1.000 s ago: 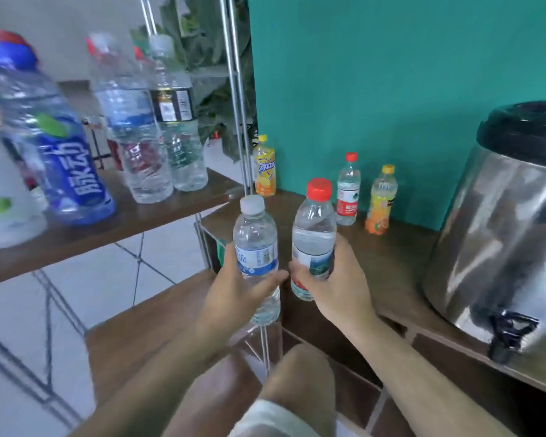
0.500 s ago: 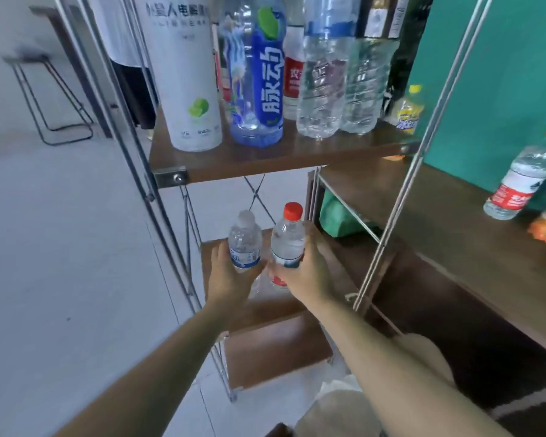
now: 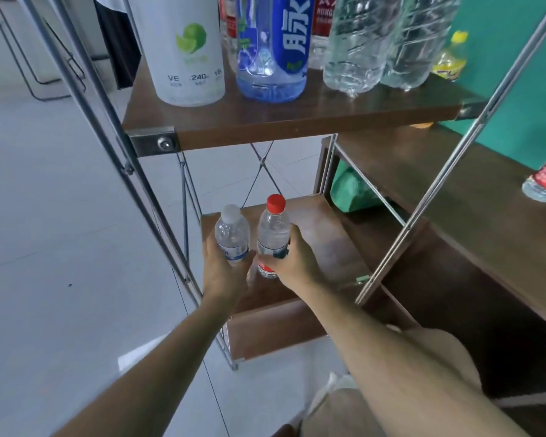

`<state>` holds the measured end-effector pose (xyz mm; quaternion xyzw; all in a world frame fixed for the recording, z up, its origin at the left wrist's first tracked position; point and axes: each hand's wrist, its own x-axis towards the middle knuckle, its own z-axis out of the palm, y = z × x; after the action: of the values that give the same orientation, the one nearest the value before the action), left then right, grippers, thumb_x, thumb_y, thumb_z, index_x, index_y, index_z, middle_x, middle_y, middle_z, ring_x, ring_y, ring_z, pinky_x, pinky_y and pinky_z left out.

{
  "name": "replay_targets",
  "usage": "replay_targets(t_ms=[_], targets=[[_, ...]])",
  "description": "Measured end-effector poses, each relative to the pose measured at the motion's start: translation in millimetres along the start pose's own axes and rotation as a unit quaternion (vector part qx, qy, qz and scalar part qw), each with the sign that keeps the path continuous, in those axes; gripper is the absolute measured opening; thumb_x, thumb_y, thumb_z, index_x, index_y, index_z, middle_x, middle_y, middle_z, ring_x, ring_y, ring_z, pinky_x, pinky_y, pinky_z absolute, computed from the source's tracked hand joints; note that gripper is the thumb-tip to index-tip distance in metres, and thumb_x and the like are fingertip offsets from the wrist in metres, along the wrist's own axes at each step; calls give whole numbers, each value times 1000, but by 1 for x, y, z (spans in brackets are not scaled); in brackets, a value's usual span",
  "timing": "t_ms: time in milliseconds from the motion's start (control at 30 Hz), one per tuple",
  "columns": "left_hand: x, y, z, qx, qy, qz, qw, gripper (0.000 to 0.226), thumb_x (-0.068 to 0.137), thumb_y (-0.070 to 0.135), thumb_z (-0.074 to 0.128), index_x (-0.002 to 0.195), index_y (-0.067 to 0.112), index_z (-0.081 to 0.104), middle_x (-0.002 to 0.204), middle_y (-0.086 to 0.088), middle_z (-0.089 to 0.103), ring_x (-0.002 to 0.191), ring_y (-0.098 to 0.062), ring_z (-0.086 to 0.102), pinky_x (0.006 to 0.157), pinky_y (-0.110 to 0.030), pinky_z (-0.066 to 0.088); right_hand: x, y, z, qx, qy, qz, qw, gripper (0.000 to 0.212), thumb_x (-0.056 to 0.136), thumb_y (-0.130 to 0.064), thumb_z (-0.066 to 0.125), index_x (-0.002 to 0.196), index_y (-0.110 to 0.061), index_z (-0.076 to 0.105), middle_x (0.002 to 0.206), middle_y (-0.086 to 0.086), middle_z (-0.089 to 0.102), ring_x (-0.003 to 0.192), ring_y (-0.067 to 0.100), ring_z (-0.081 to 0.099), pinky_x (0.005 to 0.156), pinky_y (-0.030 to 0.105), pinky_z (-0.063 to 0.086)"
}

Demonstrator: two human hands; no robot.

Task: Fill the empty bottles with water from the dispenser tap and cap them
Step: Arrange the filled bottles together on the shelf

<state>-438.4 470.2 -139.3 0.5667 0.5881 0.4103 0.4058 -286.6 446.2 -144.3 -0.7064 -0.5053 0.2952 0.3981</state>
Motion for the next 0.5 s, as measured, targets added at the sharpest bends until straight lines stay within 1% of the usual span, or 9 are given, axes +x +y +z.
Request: replay_targets(t_ms=[100,133,200,233,300,367,400,467,500], targets=[[-2,2,-1,5,7,-16,1000,69,85,23,83,139,26,40,132,2,52,112,-16,59,93,-32,50,-8,-3,-5,-7,-12,-6,1000,77,79,-36,90,141,-22,45,139,-1,63,124,15,62,100,23,52],[-3,4,-3,11,5,-19,1000,69,85,25,83,139,23,41,132,0,52,112,-17,59,93,-33,50,-13,-7,-9,-12,-12,-8,1000,75,81,-38,88,141,-21,46,139,0,62,122,11,60,98,20,50],[-10,9,-7,16,-3,-22,1000,69,83,36,83,139,22,44,131,-2,52,112,-20,61,97,-40,54,-25,-12,-22,-36,1,-25,999,69,87,-40,83,142,-18,48,139,2,60,121,10,57,100,22,49],[-16,12,-9,26,-7,-23,999,72,82,42,82,140,22,44,132,-4,52,113,-22,61,100,-45,54,-33,-16,-31,-56,9,-36,998,68,91,-43,78,145,-16,47,142,3,59,124,12,56,101,23,48],[-37,24,-13,70,-14,-21,997,81,83,47,79,147,17,39,141,-8,44,125,-25,51,109,-47,46,-49,-21,-51,-98,31,-53,993,68,97,-49,67,152,-17,44,149,2,55,134,16,54,102,25,47],[-65,37,-13,125,-5,14,992,89,85,46,78,153,11,32,148,-12,35,137,-29,36,116,-48,36,-65,-26,-74,-131,68,-76,986,60,100,-51,61,149,-20,48,147,-1,58,133,14,55,99,20,44],[-80,46,-13,142,3,45,989,87,85,45,78,151,9,33,147,-12,35,137,-30,34,117,-52,35,-72,-29,-84,-139,90,-87,982,56,100,-51,60,146,-19,52,142,-2,61,131,13,57,97,18,42],[-106,64,-7,150,-9,120,981,69,89,42,73,141,13,40,135,-6,40,125,-25,39,109,-54,40,-89,-32,-107,-133,122,-111,977,52,99,-50,57,140,-17,58,132,0,66,124,15,61,97,21,47],[-115,76,0,143,-38,162,976,57,91,41,69,134,16,43,128,-1,41,118,-19,41,103,-50,44,-97,-32,-118,-125,138,-120,975,50,99,-48,57,138,-16,59,128,1,66,121,17,62,98,27,50]])
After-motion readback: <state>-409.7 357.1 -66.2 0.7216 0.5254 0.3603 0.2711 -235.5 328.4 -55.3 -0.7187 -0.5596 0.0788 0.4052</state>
